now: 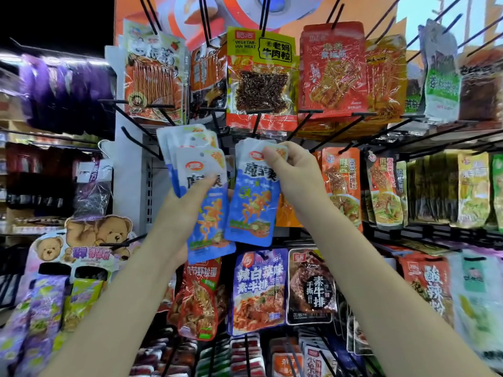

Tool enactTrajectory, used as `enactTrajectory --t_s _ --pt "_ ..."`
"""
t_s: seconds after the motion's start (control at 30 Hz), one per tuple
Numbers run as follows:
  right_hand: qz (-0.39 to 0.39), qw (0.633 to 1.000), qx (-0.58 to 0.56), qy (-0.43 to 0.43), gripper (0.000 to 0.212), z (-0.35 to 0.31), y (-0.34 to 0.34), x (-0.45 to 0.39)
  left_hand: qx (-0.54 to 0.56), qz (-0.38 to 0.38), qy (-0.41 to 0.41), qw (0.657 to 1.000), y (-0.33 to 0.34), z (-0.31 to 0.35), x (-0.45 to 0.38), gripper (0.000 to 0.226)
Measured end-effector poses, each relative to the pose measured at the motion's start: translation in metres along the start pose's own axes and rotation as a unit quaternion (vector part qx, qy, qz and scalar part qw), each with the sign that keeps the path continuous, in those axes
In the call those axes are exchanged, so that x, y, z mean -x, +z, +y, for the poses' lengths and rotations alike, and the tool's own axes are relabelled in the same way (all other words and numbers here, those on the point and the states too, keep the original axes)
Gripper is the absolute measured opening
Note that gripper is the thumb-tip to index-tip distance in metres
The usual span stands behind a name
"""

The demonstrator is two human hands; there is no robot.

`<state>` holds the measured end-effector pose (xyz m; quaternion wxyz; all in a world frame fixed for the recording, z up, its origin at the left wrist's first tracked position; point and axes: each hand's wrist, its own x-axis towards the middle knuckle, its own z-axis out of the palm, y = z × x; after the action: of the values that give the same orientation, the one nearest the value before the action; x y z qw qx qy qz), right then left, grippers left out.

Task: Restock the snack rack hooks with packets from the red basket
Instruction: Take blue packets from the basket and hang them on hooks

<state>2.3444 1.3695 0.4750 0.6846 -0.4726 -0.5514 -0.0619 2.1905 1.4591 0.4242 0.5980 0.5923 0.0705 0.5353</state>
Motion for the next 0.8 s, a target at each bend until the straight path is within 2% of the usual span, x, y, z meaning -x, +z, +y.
enactTrajectory --t_s 0.07,0.13,0.17,0.27,0.4,0.5,0.67,0.77,0.8 --pt "-0.006 0.999 0.015 0.028 0.037 0.005 -0.001 0.0 0.017 0.005 -0.021 1.0 -0.015 0.001 0.0 0.033" --pt "-0.029 0.999 0.017 0.038 0.07 0.01 0.004 0.002 0.005 0.016 -0.026 1.0 -0.027 0.002 -0.002 0.035" --pt "-0.029 0.999 0.015 0.031 0.071 0.01 0.008 0.004 -0.005 0.025 -0.019 0.999 -0.032 0.004 -0.001 0.032" --pt "-0.003 1.0 0.011 -0.01 0.05 0.001 0.023 0.007 -0.025 0.046 -0.002 0.999 -0.042 0.006 -0.003 0.027" --pt "-0.004 0.999 0.009 -0.031 0.054 -0.009 0.051 -0.006 -0.018 0.041 0.024 0.999 -0.047 0.012 0.005 0.046" --pt "0.002 1.0 0.004 -0.03 0.049 -0.015 0.069 -0.016 0.003 0.044 0.031 0.999 -0.053 0.016 0.005 0.044" --pt "-0.009 0.999 0.019 -0.041 0.044 -0.013 0.08 -0.016 0.011 0.041 0.029 0.999 -0.069 0.014 0.003 0.072" --pt "-0.03 0.997 0.017 -0.066 0.041 -0.011 0.084 -0.001 -0.012 0.077 0.036 0.996 -0.076 0.01 0.001 0.106" --pt "-0.034 0.997 0.014 -0.069 0.038 -0.011 0.086 0.004 -0.032 0.079 0.042 0.995 -0.08 0.009 -0.002 0.105"
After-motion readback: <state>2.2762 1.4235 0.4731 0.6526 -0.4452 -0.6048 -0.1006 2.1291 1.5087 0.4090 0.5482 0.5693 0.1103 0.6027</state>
